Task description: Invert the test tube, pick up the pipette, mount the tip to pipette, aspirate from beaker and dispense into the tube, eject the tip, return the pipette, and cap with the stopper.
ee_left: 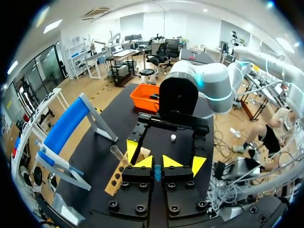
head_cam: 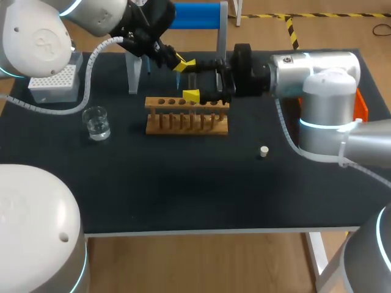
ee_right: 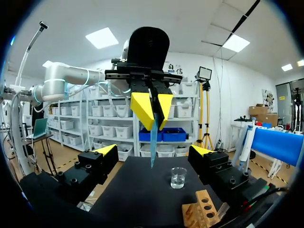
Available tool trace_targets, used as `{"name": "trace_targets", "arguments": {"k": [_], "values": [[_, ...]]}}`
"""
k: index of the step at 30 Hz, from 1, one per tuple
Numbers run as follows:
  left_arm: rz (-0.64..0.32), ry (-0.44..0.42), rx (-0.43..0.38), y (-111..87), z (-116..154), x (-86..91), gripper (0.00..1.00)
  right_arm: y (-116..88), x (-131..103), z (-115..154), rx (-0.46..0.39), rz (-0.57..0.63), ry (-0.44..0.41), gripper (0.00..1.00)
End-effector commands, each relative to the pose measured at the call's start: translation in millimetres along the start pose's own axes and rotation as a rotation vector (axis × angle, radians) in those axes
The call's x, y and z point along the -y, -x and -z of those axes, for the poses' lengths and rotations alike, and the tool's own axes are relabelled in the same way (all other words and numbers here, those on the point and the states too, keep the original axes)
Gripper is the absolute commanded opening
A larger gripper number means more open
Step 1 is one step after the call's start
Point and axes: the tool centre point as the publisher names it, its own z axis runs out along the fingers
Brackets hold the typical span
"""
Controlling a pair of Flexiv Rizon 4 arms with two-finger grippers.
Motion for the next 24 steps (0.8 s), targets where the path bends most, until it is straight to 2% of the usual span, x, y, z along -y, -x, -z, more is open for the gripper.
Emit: {"name": "trace_targets", "arguments": {"k": [1,13,17,22,24], "values": [[0.002,0.005,0.0,0.3,1,0.4,0.0,6,-2,-6,-0.004,0.001,0.002,1.0],[0.002,0.005,0.0,0.3,1,0.4,0.0,11,-6,-15,-0.008,0.003,0.015,1.0],[0.002,0.005,0.0,0.3,1,0.4,0.0,12,-6,-18,-0.011,-0.001,0.016,0.97],[0.002,0.005,0.0,0.3,1,0.4,0.0,13,-5,-23,-0.016,-0.004,0.017,0.88],[0.002,0.005,0.0,0.3,1,0.4,0.0,13,-5,-23,-0.018,-0.005,0.018,0.8]]}}
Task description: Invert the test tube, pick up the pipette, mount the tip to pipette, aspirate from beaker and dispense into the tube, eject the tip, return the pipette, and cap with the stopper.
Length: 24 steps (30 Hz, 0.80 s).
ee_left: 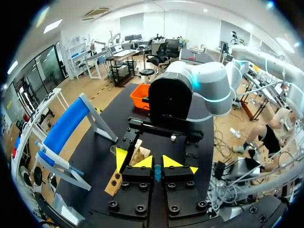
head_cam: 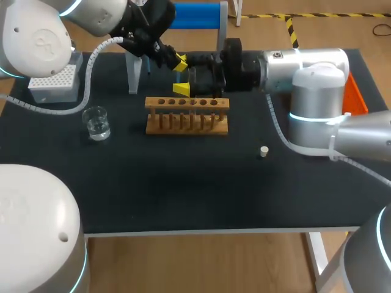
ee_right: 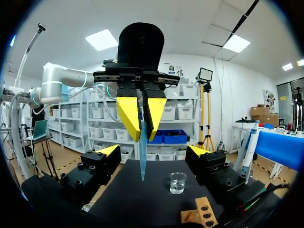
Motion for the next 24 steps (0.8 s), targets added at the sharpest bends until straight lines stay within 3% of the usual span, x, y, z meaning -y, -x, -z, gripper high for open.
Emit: {"name": "trace_targets", "arguments": {"k": [1,3,5,24], "values": [[0.002,0.005,0.0,0.3,1,0.5,0.0,3,1,-4,-0.007,0.0,0.002,0.76],[0.002,0.005,0.0,0.3,1,0.5,0.0,2,1,-4,-0.008,-0.001,0.001,0.61],[0.002,0.005,0.0,0.3,1,0.5,0.0,1,2,-5,-0.009,-0.002,0.001,0.55],[0.002,0.005,0.0,0.3,1,0.5,0.0,-12,0,-8,-0.018,-0.007,0.006,0.43]]}}
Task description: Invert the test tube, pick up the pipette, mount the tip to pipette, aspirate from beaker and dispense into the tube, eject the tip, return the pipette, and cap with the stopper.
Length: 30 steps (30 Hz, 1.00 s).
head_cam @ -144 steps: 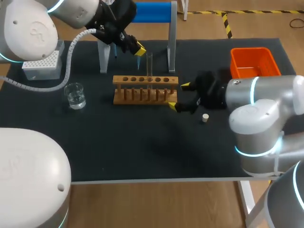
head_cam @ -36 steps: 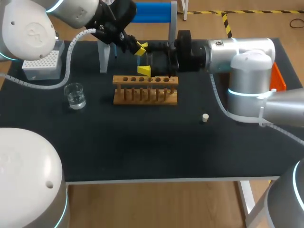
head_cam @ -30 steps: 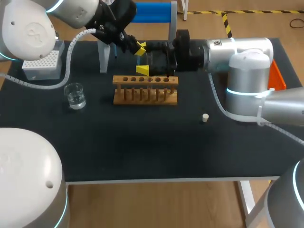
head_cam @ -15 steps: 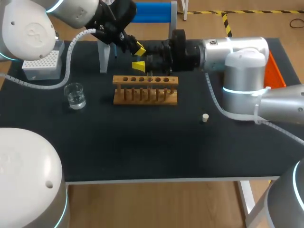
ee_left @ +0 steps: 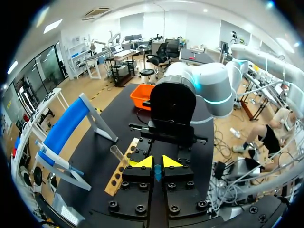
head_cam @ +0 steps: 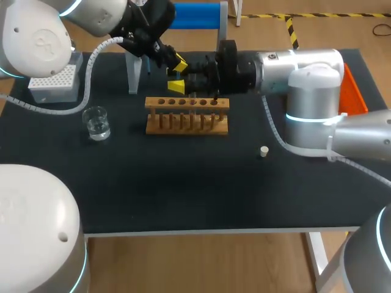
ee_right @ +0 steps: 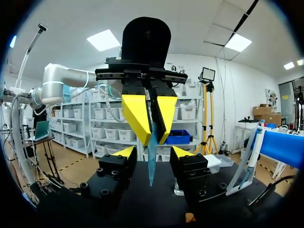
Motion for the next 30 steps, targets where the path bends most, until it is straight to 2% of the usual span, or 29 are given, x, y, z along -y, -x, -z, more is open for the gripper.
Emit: {"name": "trace_targets", "arguments": {"k": [1,2,6,18,19,20,26,30], "values": [[0.002,0.006,0.0,0.3,1,0.6,0.0,-2,0,2,0.005,-0.001,0.004,0.42],[0.002,0.006,0.0,0.3,1,0.6,0.0,-3,-1,2,0.005,-0.002,0.005,0.38],[0.002,0.006,0.0,0.3,1,0.6,0.0,-4,-2,3,0.005,0.0,0.007,0.0],[0.002,0.006,0.0,0.3,1,0.6,0.0,-12,-1,10,0.004,-0.007,0.004,0.0],[0.002,0.006,0.0,0.3,1,0.6,0.06,-13,-1,11,0.004,-0.008,0.002,0.0],[0.002,0.006,0.0,0.3,1,0.6,1.0,-14,0,13,0.005,-0.008,0.001,0.0],[0.002,0.006,0.0,0.3,1,0.6,1.0,-29,6,31,0.01,0.002,-0.032,0.0],[0.002,0.006,0.0,0.3,1,0.6,1.0,-46,13,58,0.005,-0.004,-0.031,0.0]]}}
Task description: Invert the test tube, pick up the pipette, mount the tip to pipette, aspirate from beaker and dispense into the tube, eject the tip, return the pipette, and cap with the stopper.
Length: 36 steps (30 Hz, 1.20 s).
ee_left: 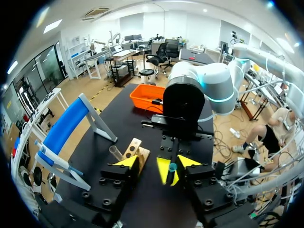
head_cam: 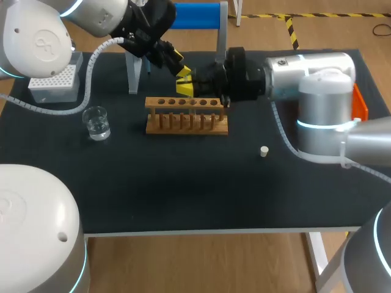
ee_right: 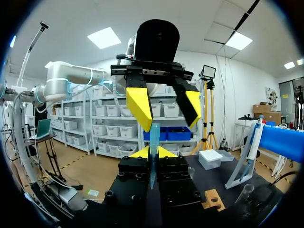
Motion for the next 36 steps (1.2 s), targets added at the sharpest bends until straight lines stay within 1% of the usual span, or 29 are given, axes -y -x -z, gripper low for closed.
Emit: {"name": "trace_targets", "arguments": {"k": [1,4,10,14,19,25,31,36], "values": [[0.002,0.004,0.001,2.1,2,0.4,1.0,-28,4,43,0.01,-0.002,0.004,0.0],[0.002,0.004,0.001,2.1,2,0.4,1.0,-44,8,67,0.009,-0.006,0.016,0.0],[0.002,0.004,0.001,2.1,2,0.4,1.0,-69,13,112,0.012,-0.002,0.034,0.0],[0.002,0.004,0.001,2.1,2,0.4,1.0,-82,17,142,0.023,0.003,0.043,0.0],[0.002,0.004,0.001,2.1,2,0.4,1.0,-92,27,174,0.028,-0.006,0.051,0.0],[0.002,0.004,0.001,2.1,2,0.4,1.0,-101,40,206,0.037,-0.006,0.042,0.0],[0.002,0.004,0.001,2.1,2,0.4,1.0,-106,49,228,0.031,0.013,0.043,0.0],[0.002,0.004,0.001,2.1,2,0.4,1.0,-110,56,240,0.02,0.02,0.039,0.0]]}}
